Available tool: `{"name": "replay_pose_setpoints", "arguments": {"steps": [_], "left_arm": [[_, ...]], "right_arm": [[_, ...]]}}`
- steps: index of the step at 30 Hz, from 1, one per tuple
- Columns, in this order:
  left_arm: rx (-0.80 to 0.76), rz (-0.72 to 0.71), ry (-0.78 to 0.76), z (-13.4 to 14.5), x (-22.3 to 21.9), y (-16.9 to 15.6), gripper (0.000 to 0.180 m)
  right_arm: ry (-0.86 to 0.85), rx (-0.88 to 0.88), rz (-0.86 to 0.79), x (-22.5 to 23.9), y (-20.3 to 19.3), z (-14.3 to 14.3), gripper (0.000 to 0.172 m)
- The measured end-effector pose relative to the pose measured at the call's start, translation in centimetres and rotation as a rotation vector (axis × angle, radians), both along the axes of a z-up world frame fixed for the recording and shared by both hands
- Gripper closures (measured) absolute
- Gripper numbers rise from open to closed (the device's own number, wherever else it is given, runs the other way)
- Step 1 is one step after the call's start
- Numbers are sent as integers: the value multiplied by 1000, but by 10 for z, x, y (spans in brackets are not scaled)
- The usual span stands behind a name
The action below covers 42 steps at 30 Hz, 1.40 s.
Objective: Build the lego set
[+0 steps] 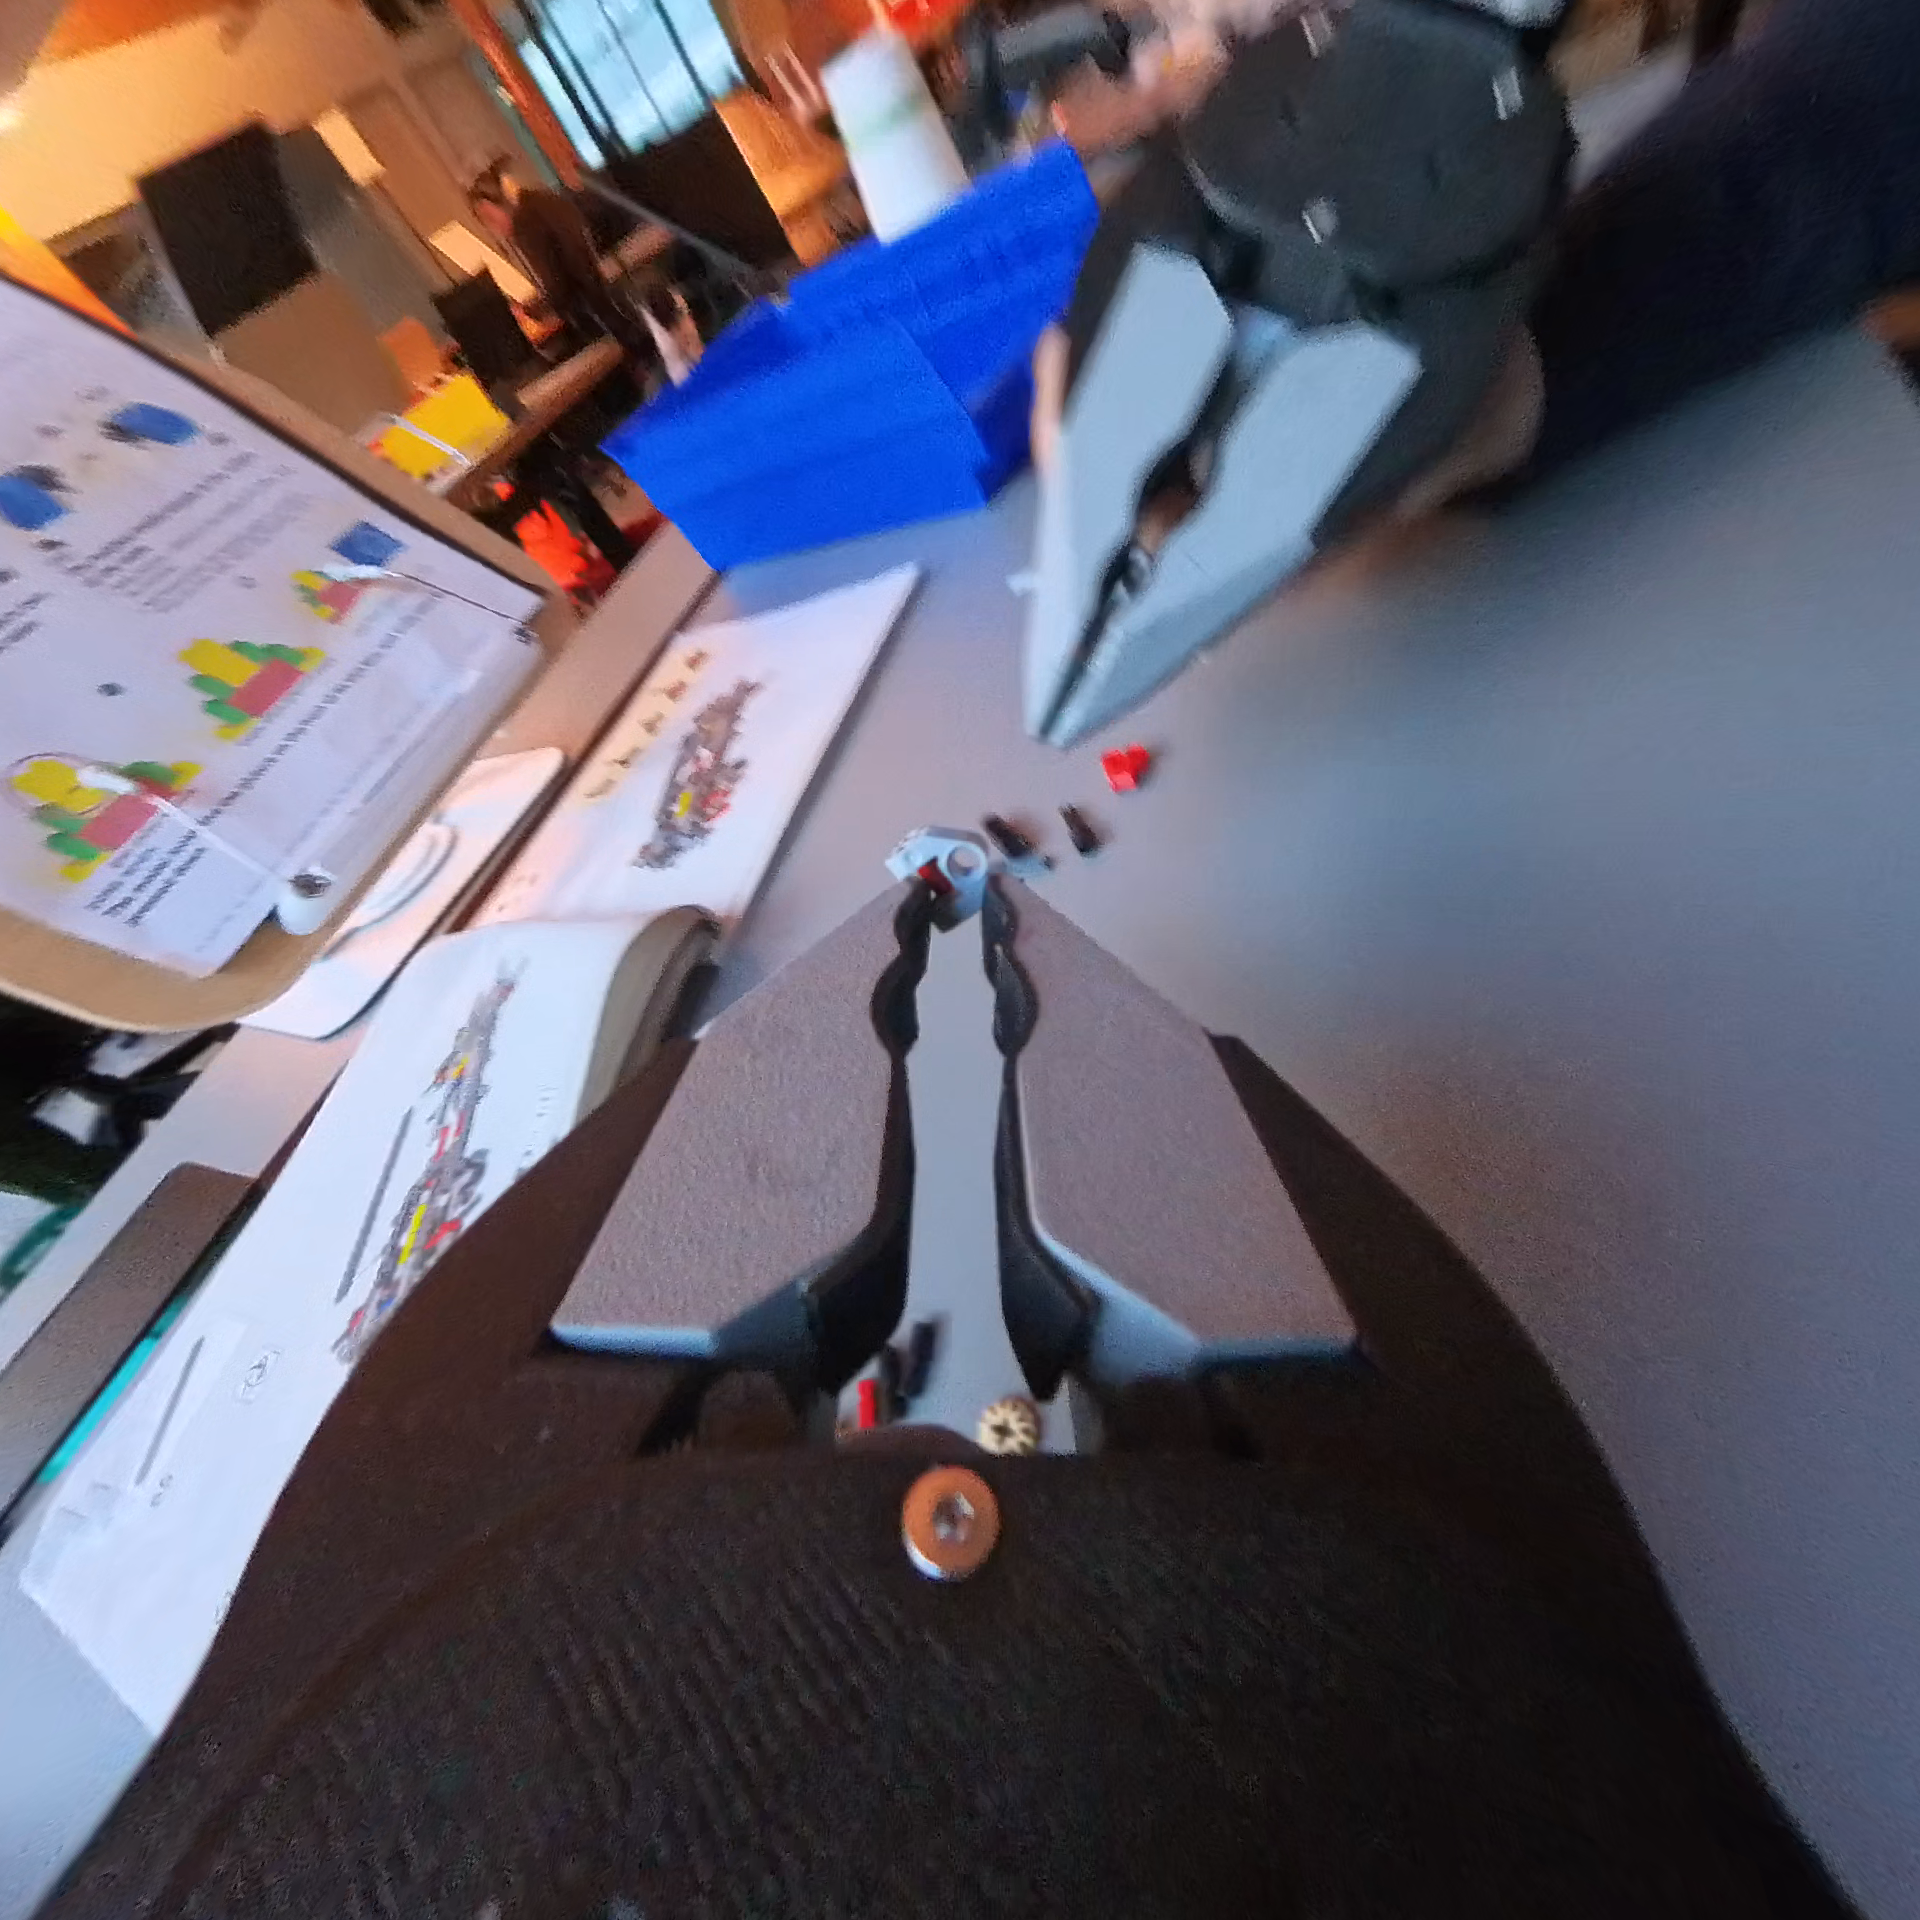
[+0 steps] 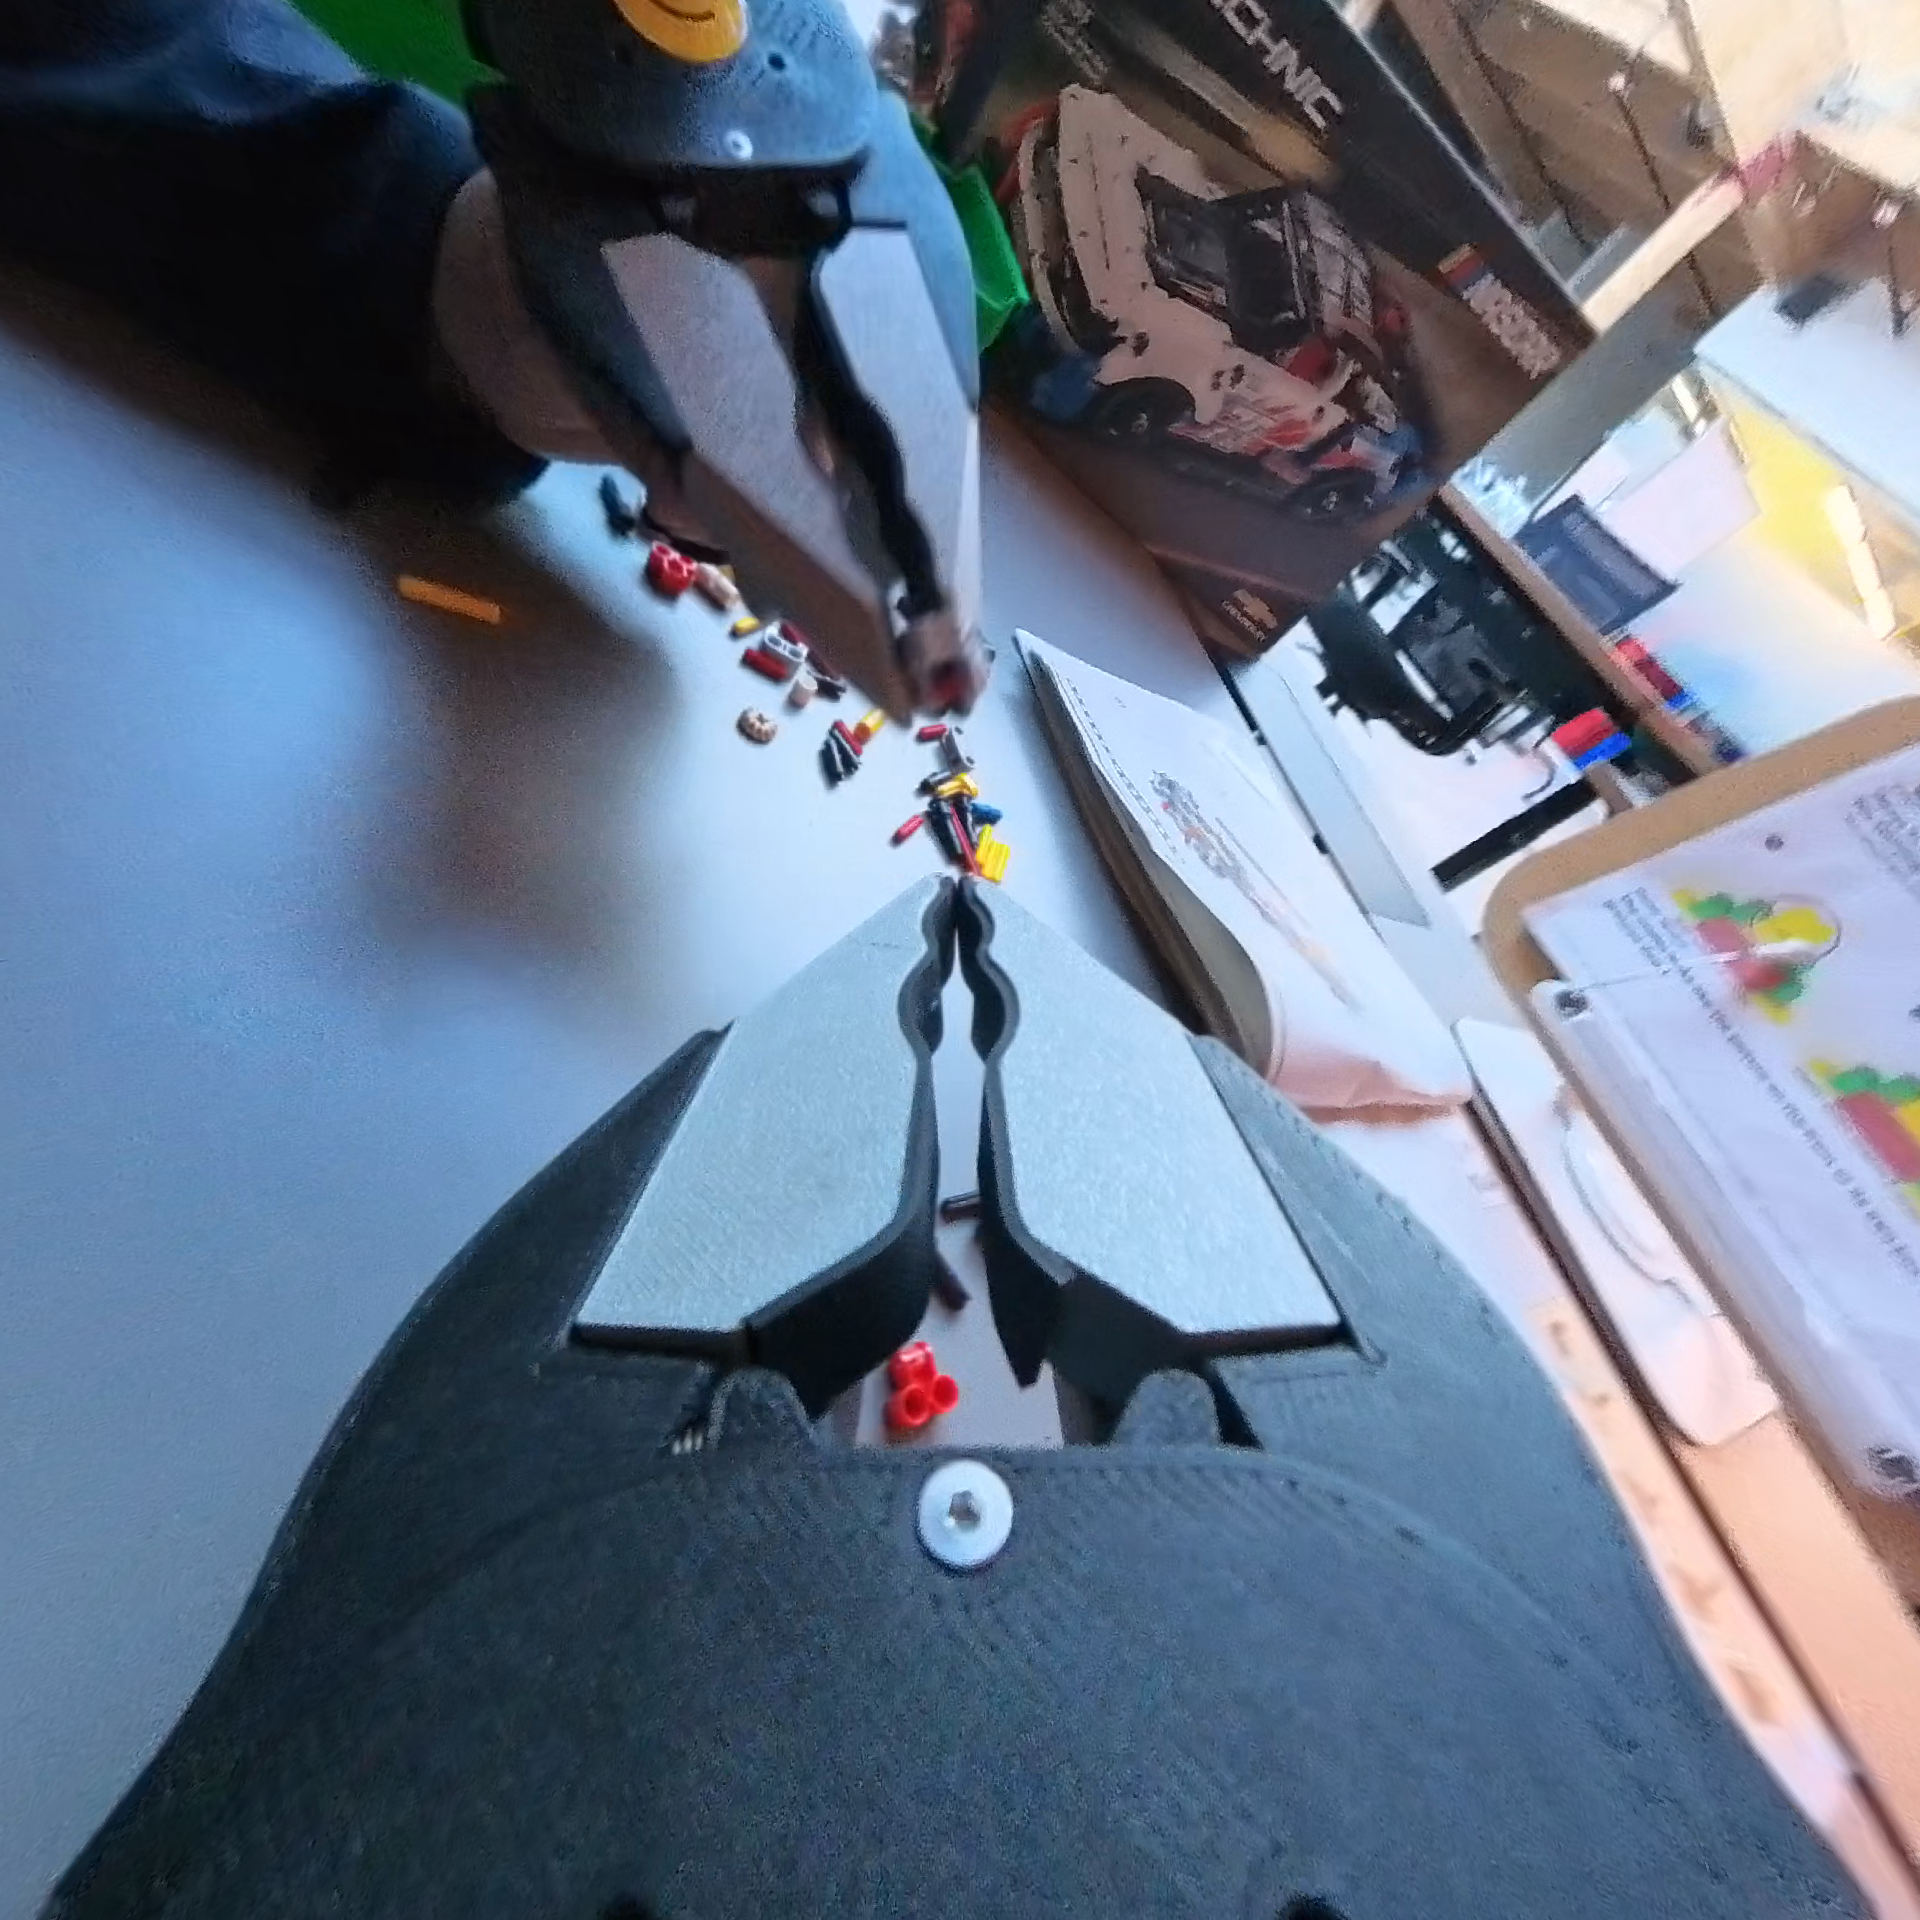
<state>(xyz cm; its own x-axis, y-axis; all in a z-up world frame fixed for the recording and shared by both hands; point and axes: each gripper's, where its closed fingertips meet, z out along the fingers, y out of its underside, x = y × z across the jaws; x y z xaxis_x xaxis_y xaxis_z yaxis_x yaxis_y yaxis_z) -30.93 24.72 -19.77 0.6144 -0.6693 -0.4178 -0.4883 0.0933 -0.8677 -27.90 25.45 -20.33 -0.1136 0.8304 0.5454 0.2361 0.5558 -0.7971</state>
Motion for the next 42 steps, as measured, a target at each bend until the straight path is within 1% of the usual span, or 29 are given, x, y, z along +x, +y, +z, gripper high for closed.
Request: {"name": "replay_pose_setpoints", "arguments": {"steps": [3,5,8,11,14,16,17,19,20,21,22,23,26,28,29,31,33,35,37,39,41,42], "left_arm": [[18,16,-170,35,-21,2,173],[34,38,-225,54,-33,1,173],[52,70,-232,73,-44,-6,173],[66,85,-209,84,-45,-20,173],[72,94,-215,93,-43,-38,173],[80,94,-222,96,-39,-52,173],[87,97,-218,96,-38,-59,173],[107,128,-194,93,-39,-70,173],[117,176,-186,93,-48,-72,173],[101,184,-180,92,-53,-76,173],[92,200,-188,93,-60,-81,173],[106,226,-195,95,-68,-87,173],[106,265,-193,89,-87,-102,173],[89,268,-190,78,-91,-105,174],[71,255,-193,72,-89,-105,174],[54,239,-192,65,-81,-101,173],[67,234,-165,63,-70,-98,173],[81,211,-140,64,-58,-98,173],[64,178,-133,57,-45,-100,173],[24,119,-134,40,-28,-100,173],[-19,59,-115,20,-7,-94,173],[-36,28,-97,10,5,-91,173]], "right_arm": [[-6,-141,11,1,-5,-3,172],[-37,-217,67,0,-21,-8,172],[-106,-299,187,-6,-60,-16,172],[-184,-353,352,-25,-116,-19,171],[-388,-337,530,-46,-174,-43,170],[-526,-269,558,-68,-189,-68,172],[-565,-213,529,-86,-186,-77,172],[-519,-138,456,-130,-173,-77,172],[-492,-53,435,-144,-163,-77,172],[-502,10,403,-148,-153,-77,172],[-539,9,390,-143,-149,-77,172],[-561,-44,403,-131,-149,-73,172],[-494,-196,462,-92,-144,-57,172],[-450,-232,478,-77,-142,-55,172],[-439,-216,457,-81,-139,-59,172],[-485,-139,361,-103,-125,-80,172],[-421,-100,230,-139,-105,-74,172],[-321,-137,118,-156,-84,-54,172],[-235,-216,57,-147,-68,-29,172],[-189,-280,19,-117,-52,-12,172],[-176,-352,26,-76,-42,-7,169],[-174,-386,50,-54,-40,-8,161]]}}
